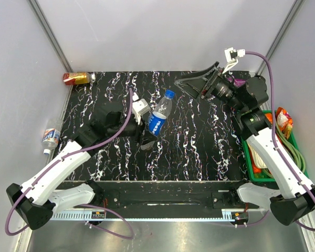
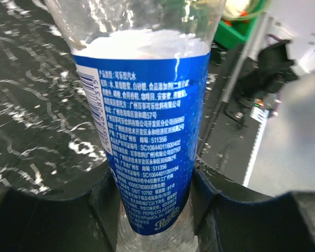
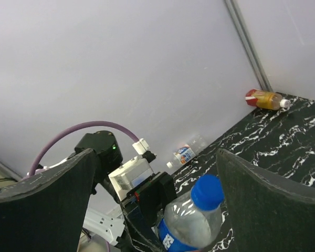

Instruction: Unscrew the bottle caps

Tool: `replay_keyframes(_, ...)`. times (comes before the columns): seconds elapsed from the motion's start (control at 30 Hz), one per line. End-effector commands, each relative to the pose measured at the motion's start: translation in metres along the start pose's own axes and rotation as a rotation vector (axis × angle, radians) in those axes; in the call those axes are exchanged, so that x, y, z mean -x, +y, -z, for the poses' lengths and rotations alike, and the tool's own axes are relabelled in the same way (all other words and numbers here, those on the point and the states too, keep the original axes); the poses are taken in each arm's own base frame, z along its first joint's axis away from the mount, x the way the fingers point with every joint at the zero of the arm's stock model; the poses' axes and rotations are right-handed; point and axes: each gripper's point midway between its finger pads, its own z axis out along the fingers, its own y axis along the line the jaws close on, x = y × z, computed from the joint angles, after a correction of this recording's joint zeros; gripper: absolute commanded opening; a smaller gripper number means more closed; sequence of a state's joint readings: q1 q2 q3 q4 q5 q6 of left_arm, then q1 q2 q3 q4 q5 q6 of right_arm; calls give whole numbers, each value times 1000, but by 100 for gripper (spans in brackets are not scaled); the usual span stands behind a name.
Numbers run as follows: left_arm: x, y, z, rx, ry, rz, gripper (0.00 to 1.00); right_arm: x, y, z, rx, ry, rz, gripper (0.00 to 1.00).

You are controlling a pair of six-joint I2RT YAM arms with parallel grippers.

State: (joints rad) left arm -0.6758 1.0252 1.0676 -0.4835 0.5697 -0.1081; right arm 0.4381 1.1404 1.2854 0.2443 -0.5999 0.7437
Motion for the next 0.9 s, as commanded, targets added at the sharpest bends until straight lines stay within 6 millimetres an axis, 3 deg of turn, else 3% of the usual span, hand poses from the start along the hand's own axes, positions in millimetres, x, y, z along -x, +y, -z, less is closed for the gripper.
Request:
replay_keyframes(0.0, 10, 34, 13, 254, -29, -58, 0, 6, -19, 2, -102, -45, 2, 100)
replay_keyframes(0.43, -5, 90, 49, 844, 95, -158, 0, -21, -74, 1, -297, 19, -133, 100)
replay_keyframes(0.87, -17, 96, 50, 1069, 211, -299, 0, -59, -110, -16, -366, 170, -298, 100)
